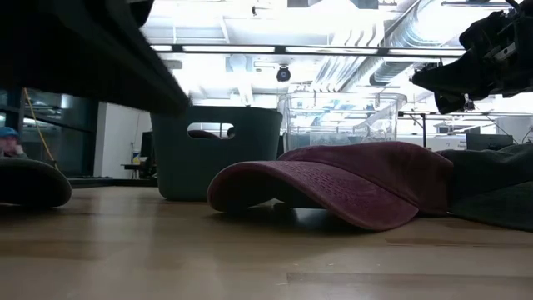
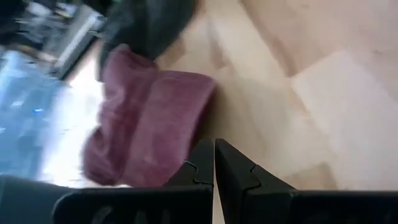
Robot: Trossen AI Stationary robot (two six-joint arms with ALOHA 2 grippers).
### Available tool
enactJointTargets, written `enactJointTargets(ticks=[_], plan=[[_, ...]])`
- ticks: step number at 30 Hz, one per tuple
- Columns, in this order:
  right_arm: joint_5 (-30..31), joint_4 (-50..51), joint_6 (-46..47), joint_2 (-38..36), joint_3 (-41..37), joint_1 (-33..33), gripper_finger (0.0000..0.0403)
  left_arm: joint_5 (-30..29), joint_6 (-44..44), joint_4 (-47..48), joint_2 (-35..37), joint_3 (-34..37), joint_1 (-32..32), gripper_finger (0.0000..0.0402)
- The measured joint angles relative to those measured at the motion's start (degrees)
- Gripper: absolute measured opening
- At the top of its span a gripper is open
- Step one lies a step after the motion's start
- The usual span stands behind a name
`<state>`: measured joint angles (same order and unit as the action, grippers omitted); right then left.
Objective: Pick & Place hat
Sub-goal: Put the red cap into the blue bin
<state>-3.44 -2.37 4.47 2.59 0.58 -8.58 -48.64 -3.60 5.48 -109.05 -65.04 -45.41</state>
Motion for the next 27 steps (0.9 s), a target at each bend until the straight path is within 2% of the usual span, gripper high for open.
enactJointTargets(ticks=[7, 27], plan=[[0.00, 0.02, 0.00, 0.00, 0.02, 0.00, 0.0000, -2.80, -0.59, -1.31, -3.76, 0.00, -0.02, 0.0000], [0.01, 0.01, 0.01, 0.02, 0.01, 0.01, 0.0000, -3.09, -1.18, -3.52, -7.16, -0.07, -0.33, 0.0002]])
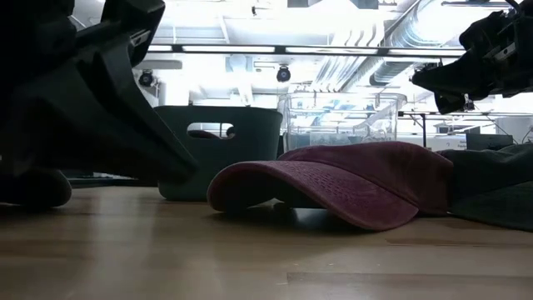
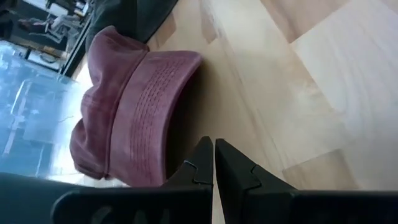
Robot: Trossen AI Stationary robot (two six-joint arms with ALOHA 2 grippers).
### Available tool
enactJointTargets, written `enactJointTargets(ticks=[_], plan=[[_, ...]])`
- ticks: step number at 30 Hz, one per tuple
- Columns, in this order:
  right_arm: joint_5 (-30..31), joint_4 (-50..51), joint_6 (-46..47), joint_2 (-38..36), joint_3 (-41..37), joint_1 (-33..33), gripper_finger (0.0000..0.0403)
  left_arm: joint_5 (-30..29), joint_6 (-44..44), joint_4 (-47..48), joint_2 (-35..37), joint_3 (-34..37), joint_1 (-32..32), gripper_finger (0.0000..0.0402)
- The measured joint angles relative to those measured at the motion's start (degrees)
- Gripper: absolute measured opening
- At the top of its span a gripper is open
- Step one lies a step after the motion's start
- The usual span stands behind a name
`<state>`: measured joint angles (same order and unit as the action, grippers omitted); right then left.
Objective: Pick & Place hat
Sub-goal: Put the red cap into the blue bin
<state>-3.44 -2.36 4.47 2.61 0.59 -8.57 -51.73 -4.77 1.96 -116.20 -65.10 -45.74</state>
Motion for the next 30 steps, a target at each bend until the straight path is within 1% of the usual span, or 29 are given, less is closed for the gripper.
enactJointTargets(ticks=[3, 6, 10, 15, 19, 23, 30], plan=[[0.00, -0.01, -0.01, 0.00, 0.00, 0.01, 0.0000, 1.53, 0.02, -0.35, 0.00, 0.00, 0.02, 0.0016], [-0.01, 0.01, -0.01, 0.00, -0.01, 0.00, 0.0000, 0.81, 0.00, -0.51, -0.02, 0.00, 0.02, 0.0047], [-0.01, 0.01, -0.01, 0.00, 0.00, 0.01, 0.0000, -0.83, -0.01, -0.51, -0.04, 0.00, 0.45, 0.0109], [-0.01, 0.00, -0.01, 0.00, 0.00, 0.01, 0.0000, -4.48, 0.04, -0.53, -0.07, 0.02, 1.18, 0.0192], [0.01, -0.01, -0.01, 0.00, -0.01, 0.02, 0.0000, -4.75, 0.05, -0.70, -0.07, 0.02, 1.81, 0.0241], [-0.01, -0.01, 0.00, 0.00, -0.01, 0.01, 0.0000, -4.47, 0.20, -1.08, -0.07, 0.02, 3.13, 0.0263], [-0.01, -0.01, -0.01, 0.00, 0.01, -0.01, 0.0000, -4.21, -0.92, -2.06, -0.07, 0.02, 5.50, 0.0266]])
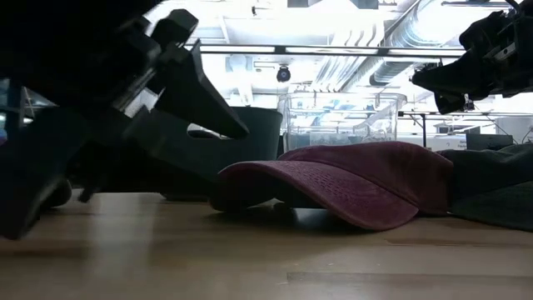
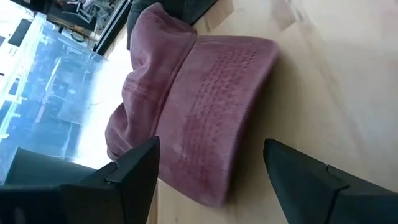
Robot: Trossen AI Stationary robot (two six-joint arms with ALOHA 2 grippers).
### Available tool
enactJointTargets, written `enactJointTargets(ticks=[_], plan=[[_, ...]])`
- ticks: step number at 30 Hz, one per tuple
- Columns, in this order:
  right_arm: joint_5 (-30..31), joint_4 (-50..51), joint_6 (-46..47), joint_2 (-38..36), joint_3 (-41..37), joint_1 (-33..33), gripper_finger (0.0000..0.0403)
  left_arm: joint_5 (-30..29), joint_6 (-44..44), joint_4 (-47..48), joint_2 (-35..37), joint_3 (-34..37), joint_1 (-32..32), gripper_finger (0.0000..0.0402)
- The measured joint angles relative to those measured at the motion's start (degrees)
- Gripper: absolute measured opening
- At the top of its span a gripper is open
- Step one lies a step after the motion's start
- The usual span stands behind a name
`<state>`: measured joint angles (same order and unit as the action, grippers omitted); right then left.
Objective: Pick & Place hat
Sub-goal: Put the red cap into the blue bin
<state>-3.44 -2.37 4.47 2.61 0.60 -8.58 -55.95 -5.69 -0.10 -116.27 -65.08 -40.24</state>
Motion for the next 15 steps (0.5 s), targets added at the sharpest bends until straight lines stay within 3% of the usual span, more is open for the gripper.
enactJointTargets(ticks=[15], plan=[[0.00, 0.00, 0.00, 0.00, -0.02, 0.02, 0.0000, 3.10, -10.34, -8.00, -1.68, -0.07, 3.99, 0.0266]])
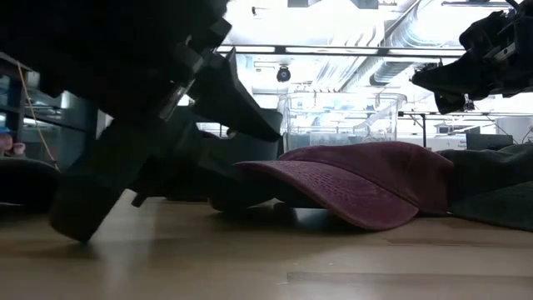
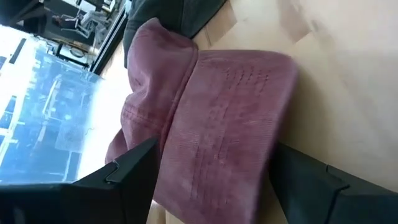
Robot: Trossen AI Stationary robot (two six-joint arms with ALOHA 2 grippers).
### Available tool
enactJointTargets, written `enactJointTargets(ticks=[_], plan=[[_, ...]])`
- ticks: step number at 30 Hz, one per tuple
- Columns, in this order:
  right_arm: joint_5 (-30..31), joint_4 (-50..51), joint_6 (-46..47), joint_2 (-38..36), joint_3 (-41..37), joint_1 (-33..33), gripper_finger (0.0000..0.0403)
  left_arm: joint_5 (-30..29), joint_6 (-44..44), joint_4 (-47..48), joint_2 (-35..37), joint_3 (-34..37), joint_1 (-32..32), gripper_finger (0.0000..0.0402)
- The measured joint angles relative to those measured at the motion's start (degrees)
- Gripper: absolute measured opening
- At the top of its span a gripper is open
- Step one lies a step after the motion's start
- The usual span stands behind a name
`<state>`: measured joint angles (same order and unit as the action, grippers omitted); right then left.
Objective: Pick & Place hat
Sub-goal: Put the red cap into the blue bin
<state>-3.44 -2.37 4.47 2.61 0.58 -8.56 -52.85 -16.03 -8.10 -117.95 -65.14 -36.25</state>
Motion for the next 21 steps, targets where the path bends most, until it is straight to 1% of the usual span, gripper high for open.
enactJointTargets(ticks=[5, 14, 17, 21], plan=[[0.01, 0.02, 0.00, 0.00, 0.00, -0.01, 0.0000, -0.21, -0.17, 0.07, 0.00, 0.02, 1.90, 0.0266], [0.00, 0.01, 0.00, 0.00, 0.01, -0.02, 0.0000, 2.32, -0.17, 0.44, 0.00, 0.00, 3.00, 0.0263], [0.00, 0.01, 0.01, 0.00, 0.02, -0.02, 0.0000, 2.17, -0.16, 0.50, 0.00, 0.00, 2.91, 0.0244], [0.00, 0.00, 0.00, 0.00, 0.02, -0.01, 0.0000, 2.14, -0.07, 0.75, 0.00, 0.00, 2.91, 0.0195]])
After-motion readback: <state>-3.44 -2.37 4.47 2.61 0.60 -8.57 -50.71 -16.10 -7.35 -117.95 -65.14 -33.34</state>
